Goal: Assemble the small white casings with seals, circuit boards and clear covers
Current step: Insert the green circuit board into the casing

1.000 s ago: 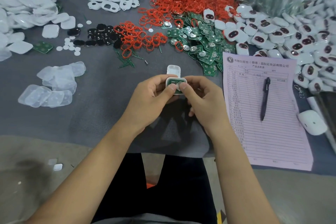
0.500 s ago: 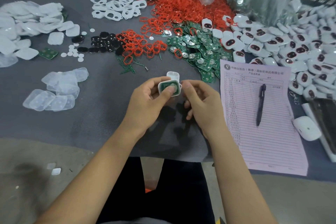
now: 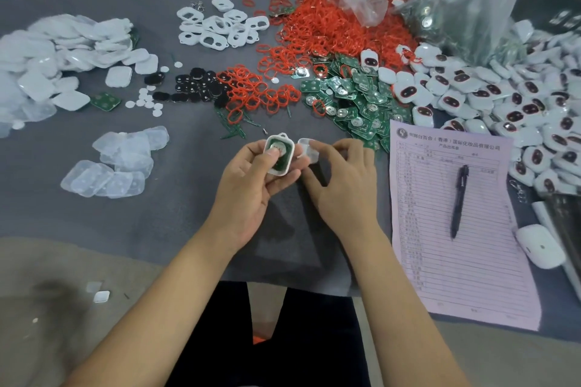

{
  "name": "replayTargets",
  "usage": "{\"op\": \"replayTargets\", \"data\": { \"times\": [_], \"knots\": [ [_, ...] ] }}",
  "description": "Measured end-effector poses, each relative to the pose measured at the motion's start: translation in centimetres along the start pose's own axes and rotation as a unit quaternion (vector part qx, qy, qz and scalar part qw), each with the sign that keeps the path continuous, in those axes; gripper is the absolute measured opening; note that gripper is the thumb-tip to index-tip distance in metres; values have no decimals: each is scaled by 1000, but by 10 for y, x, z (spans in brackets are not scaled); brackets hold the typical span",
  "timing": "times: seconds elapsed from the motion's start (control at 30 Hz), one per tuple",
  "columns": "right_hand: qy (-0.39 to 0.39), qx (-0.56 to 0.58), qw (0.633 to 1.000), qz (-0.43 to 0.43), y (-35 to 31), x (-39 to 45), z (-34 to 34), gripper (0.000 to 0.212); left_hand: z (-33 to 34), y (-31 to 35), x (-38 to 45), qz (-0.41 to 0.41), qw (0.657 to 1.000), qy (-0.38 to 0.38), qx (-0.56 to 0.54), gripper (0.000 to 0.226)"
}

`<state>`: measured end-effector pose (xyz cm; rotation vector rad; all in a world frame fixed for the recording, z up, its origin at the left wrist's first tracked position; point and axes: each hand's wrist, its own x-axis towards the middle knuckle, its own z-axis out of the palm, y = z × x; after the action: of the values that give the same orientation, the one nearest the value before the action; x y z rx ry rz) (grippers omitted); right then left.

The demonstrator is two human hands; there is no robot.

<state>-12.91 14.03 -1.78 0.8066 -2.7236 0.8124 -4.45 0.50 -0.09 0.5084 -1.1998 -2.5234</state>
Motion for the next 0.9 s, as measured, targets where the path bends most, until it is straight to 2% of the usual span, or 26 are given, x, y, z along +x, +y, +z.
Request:
{"op": "replayTargets", "data": {
  "times": [0.13,0.27,0.33,0.47,0.53,0.73,0.9],
  "knots": [
    [30,11,999,-7,4,0,4,27,1,-3,0,14,998,-26,46,24],
    [83,46,995,-1,1,-6,5,6,1,-4,1,22,996,-28,79,22],
    [81,53,995,5,1,-7,3,11,2,-5,1,24,995,-25,90,17],
    [-5,-13,999,-45,-4,-3,2,45,2,-7,1,33,995,-16,95,13],
    [-6,-29,998,-51,-5,-3,2,40,1,-8,2,26,994,-15,102,15],
    [37,53,998,-8,-2,-9,2,24,-1,-14,4,24,996,-10,86,30],
    [128,173,972,94,-3,-11,-7,14,-2,-16,5,27,994,-27,102,25]
  ]
}}
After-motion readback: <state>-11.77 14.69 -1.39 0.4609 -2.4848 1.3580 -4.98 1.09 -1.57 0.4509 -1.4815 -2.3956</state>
